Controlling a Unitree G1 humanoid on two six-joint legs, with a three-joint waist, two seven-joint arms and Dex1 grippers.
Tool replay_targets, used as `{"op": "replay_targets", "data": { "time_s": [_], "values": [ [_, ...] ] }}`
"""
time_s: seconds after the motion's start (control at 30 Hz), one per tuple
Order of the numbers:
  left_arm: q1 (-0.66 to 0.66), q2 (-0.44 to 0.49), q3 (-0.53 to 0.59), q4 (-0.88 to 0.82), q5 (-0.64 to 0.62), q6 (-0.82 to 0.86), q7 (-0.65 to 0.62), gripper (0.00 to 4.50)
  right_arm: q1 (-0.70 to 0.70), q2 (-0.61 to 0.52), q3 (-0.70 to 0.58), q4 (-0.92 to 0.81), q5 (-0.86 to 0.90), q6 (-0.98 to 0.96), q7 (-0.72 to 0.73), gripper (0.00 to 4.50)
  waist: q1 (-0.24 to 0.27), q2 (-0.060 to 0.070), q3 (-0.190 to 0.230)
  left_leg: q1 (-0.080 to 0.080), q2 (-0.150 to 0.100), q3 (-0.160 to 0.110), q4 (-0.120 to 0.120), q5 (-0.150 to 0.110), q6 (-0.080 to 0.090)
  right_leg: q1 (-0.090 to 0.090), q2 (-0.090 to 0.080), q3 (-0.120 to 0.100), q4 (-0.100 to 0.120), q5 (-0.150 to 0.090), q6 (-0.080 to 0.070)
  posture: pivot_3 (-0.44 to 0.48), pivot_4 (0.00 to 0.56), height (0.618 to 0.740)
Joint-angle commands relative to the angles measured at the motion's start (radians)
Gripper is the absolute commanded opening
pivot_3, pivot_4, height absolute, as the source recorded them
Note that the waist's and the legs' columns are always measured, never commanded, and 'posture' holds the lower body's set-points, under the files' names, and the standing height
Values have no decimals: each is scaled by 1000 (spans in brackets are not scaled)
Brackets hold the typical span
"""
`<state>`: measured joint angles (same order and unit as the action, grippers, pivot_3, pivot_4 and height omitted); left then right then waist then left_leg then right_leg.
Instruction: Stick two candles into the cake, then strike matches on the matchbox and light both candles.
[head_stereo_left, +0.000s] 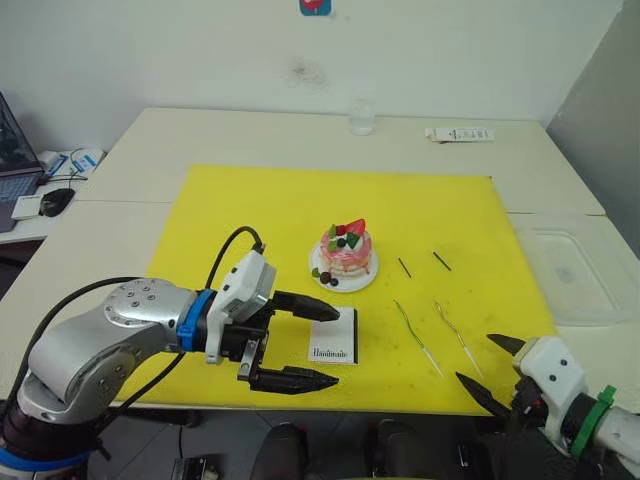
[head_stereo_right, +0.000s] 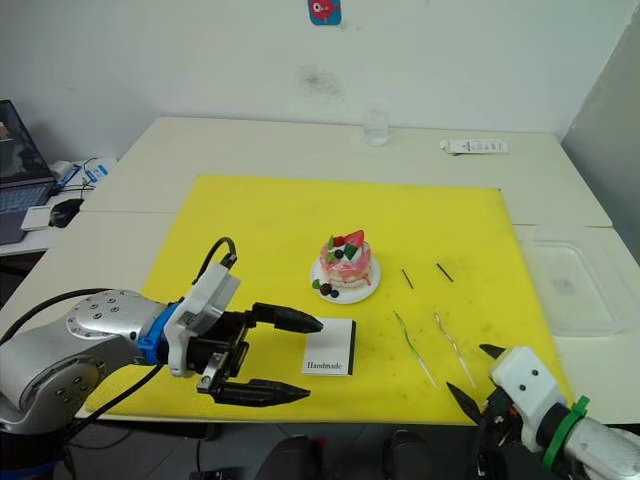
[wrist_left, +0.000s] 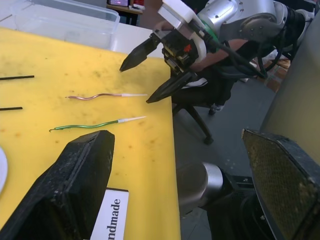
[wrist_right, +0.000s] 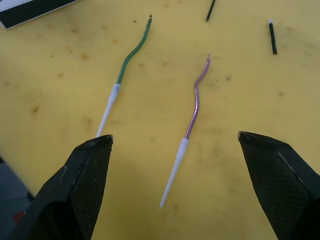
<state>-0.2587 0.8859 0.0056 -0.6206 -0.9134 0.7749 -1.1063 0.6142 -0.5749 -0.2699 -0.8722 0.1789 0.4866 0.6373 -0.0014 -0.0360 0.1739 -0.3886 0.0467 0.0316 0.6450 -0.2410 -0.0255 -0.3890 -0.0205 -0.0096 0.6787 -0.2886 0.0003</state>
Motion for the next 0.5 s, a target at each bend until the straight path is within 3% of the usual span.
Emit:
{"op": "replay_targets", "data": {
  "time_s": [0.03,0.47,0.5],
  "values": [
    [-13,-7,5,-9,-4,-15,-2,4500,26,15,-9,7,-22,-44,-25,4190,0,0,0,0,0,0,0,0,0,0,0,0,0,0,0,0,150,740],
    [-7,-16,8,-15,-13,-10,23,4500,37,76,-21,145,-20,-100,-53,4190,0,0,0,0,0,0,0,0,0,0,0,0,0,0,-1,0,150,740],
    [-6,-16,8,-13,-11,-12,22,4500,38,81,-19,147,-13,-94,-53,4028,0,0,0,0,0,0,0,0,0,0,0,0,0,0,-1,0,150,740]
  ]
}}
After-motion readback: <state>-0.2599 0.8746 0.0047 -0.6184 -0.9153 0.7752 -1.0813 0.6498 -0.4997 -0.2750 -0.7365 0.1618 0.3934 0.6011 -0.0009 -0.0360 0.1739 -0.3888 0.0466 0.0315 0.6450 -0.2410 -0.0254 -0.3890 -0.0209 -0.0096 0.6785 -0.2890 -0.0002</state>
